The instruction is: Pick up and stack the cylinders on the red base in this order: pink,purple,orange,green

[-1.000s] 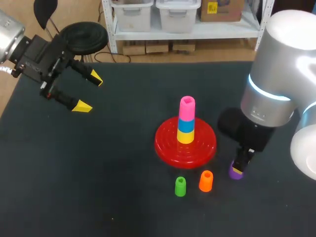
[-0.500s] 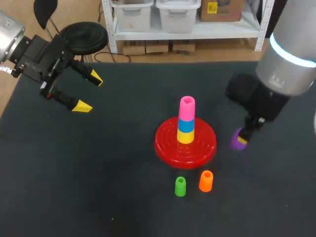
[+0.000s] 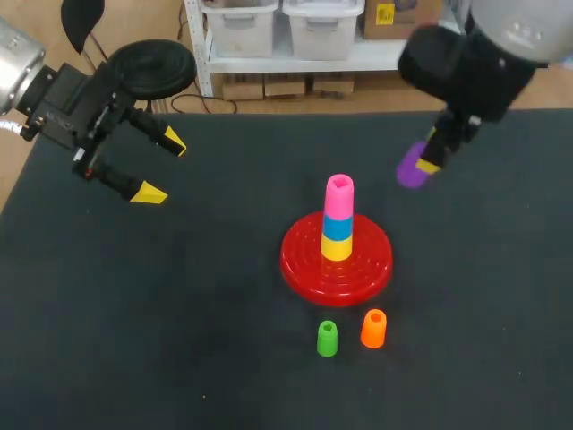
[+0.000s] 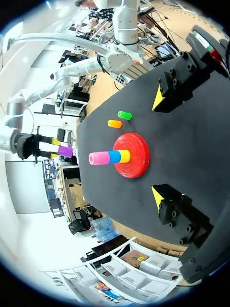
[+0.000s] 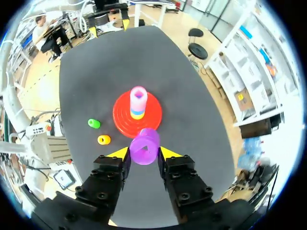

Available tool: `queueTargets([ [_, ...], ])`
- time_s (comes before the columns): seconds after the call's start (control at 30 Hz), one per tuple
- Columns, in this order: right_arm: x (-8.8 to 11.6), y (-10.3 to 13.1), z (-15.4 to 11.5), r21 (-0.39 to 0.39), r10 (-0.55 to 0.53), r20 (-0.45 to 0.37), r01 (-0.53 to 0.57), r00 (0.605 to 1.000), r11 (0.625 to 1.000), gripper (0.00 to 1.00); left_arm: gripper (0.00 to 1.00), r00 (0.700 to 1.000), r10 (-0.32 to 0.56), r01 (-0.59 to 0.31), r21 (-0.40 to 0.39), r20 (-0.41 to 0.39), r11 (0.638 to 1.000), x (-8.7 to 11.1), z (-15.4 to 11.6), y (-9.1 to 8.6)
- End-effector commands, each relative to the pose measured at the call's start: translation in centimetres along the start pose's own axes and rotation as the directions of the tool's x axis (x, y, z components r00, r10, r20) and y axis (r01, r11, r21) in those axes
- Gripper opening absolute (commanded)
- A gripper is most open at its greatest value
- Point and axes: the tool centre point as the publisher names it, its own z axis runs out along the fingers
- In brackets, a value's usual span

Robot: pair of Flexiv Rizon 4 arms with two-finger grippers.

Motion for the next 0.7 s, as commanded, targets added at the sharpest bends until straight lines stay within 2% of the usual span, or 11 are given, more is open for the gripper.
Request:
queueTargets([
  [0.03, -4.1, -1.8, -1.1, -0.051, -0.04, -0.084, 0.036, 0.996, 0.998, 0.0, 1.0, 1.0, 0.002, -0.002, -0.003, 0.001, 1.0, 0.1, 0.0, -0.1],
  [0.23, -7.1, -2.1, -0.8, -0.104, -0.105, -0.128, 0.092, 0.986, 0.99, 0.0, 1.0, 1.0, 0.002, -0.002, -0.003, 0.001, 1.0, 0.1, 0.0, -0.1],
  [0.43, -8.9, -2.0, 0.9, -0.139, -0.128, -0.153, 0.107, 0.98, 0.984, 0.0, 1.0, 1.0, 0.002, -0.002, -0.003, 0.001, 1.0, 0.1, 0.0, -0.1],
  [0.57, -9.1, -1.4, 2.5, -0.151, -0.14, -0.208, 0.11, 0.968, 0.982, 0.0, 1.0, 1.0, 0.002, -0.002, -0.003, 0.001, 1.0, 0.1, 0.0, -0.1],
  [0.7, -9.1, -1.1, 2.6, -0.157, -0.143, -0.239, 0.107, 0.96, 0.982, 0.0, 1.0, 1.0, 0.002, -0.002, -0.003, 0.001, 1.0, 0.1, 0.0, -0.1],
])
